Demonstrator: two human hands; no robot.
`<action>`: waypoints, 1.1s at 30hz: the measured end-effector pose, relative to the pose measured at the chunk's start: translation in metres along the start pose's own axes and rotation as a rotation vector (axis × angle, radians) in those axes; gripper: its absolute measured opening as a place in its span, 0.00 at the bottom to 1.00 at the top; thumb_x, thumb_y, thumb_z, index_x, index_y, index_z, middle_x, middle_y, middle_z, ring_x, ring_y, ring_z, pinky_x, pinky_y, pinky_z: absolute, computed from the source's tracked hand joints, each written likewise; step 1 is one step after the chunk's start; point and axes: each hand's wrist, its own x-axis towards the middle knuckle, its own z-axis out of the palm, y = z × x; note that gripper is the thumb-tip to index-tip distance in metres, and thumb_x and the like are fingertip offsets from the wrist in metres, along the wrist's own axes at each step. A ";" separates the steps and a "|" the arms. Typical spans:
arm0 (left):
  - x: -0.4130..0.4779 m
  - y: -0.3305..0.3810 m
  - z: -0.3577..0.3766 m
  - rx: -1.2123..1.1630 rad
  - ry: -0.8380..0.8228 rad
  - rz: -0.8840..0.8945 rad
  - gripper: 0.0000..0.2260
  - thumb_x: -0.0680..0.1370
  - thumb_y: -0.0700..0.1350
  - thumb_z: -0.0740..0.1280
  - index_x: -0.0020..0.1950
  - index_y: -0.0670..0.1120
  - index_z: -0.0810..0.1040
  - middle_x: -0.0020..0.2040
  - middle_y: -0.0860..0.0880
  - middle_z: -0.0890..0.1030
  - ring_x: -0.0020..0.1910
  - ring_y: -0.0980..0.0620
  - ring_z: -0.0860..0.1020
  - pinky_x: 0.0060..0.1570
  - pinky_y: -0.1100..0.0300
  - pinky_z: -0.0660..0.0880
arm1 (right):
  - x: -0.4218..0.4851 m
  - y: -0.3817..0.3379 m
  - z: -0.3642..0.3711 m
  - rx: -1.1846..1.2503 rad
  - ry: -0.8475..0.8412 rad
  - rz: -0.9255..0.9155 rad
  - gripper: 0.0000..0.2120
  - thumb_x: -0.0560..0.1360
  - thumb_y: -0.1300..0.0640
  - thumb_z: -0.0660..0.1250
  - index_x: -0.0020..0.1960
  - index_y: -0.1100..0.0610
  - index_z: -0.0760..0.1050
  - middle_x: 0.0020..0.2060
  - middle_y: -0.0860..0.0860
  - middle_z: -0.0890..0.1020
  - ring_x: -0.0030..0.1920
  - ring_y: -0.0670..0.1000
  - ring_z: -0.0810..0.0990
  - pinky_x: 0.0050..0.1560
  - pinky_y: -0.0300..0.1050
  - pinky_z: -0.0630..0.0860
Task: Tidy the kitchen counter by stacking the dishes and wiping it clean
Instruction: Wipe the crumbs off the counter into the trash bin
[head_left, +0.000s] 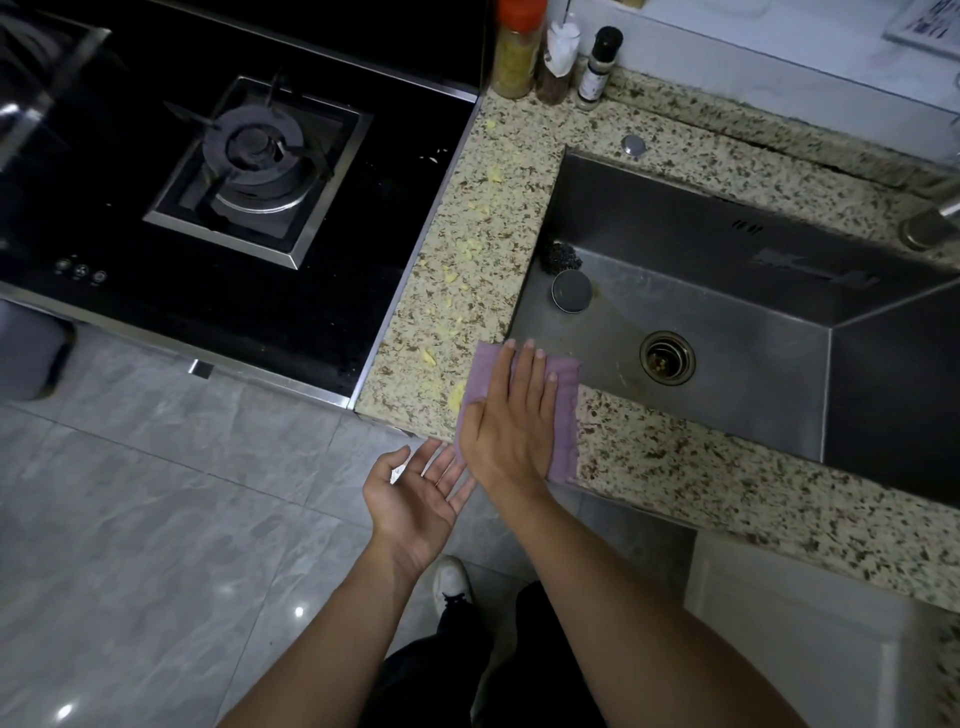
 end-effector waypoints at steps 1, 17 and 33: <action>0.000 0.001 -0.001 -0.006 0.001 0.005 0.17 0.75 0.52 0.62 0.60 0.44 0.77 0.60 0.43 0.81 0.62 0.43 0.79 0.67 0.44 0.74 | 0.001 -0.004 0.001 0.007 0.002 0.003 0.36 0.78 0.50 0.46 0.83 0.63 0.46 0.82 0.63 0.51 0.82 0.60 0.49 0.81 0.59 0.46; 0.009 0.012 -0.018 -0.075 -0.029 0.015 0.26 0.74 0.59 0.65 0.65 0.44 0.76 0.59 0.44 0.79 0.62 0.43 0.77 0.71 0.46 0.69 | 0.012 -0.037 0.012 0.099 -0.001 0.068 0.38 0.78 0.50 0.50 0.83 0.61 0.40 0.83 0.59 0.45 0.83 0.56 0.44 0.82 0.56 0.44; -0.010 0.023 -0.026 -0.094 -0.025 0.023 0.31 0.78 0.61 0.57 0.71 0.41 0.77 0.67 0.36 0.80 0.69 0.37 0.77 0.75 0.37 0.65 | -0.029 0.044 0.005 -0.016 -0.147 -0.423 0.43 0.76 0.42 0.63 0.83 0.58 0.50 0.83 0.56 0.55 0.83 0.56 0.52 0.81 0.57 0.55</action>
